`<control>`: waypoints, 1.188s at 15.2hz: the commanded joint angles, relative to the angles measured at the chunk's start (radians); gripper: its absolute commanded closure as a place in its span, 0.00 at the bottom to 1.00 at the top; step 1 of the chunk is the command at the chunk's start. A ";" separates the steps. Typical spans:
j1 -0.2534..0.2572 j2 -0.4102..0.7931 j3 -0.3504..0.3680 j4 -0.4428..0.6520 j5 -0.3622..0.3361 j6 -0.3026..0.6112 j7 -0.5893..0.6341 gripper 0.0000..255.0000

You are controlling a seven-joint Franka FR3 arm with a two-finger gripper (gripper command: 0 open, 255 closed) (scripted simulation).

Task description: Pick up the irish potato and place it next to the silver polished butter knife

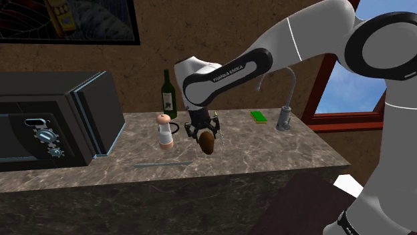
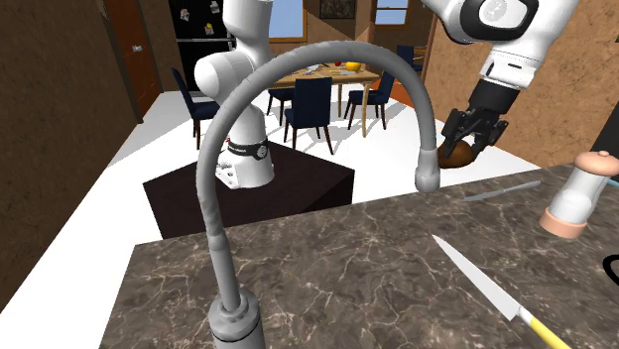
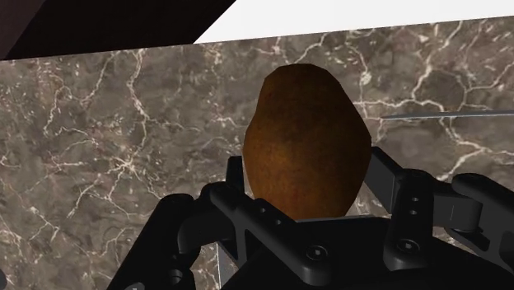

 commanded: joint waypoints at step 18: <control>0.014 0.136 -0.024 -0.067 -0.055 0.194 0.049 1.00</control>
